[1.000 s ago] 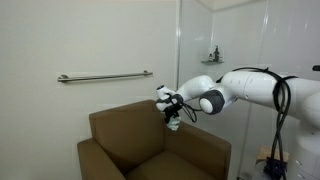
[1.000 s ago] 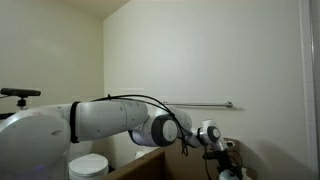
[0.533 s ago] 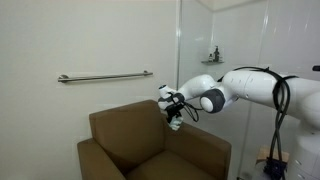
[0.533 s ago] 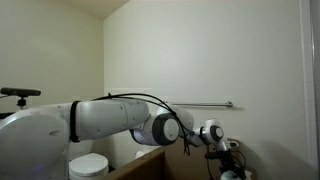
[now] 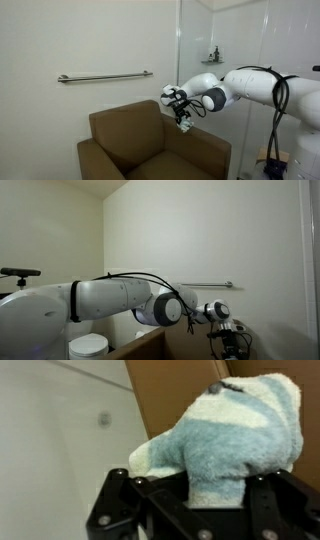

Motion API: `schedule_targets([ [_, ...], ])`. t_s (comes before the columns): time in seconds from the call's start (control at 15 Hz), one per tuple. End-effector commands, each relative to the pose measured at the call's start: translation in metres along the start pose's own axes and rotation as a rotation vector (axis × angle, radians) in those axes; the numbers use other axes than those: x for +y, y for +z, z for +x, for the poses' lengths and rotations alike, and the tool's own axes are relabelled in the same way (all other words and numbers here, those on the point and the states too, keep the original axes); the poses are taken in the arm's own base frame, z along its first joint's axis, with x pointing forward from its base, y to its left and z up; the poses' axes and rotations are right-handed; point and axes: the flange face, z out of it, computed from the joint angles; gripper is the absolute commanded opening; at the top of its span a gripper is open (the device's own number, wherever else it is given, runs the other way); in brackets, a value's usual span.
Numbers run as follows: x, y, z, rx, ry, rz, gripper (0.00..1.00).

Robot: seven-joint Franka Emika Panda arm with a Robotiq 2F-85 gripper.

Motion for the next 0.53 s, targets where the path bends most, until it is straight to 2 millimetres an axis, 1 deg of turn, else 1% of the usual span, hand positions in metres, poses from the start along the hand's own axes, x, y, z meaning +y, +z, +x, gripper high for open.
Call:
schedule_targets([
  [0.0, 0.009, -0.012, -0.012, -0.084, -0.044, -0.035, 0.05],
  [0.2, 0.01, -0.046, -0.017, -0.056, -0.065, -0.085, 0.05],
  [0.33, 0.007, -0.083, -0.017, 0.034, -0.075, -0.126, 0.05],
  [0.47, 0.005, -0.118, -0.012, 0.158, -0.056, -0.161, 0.05],
])
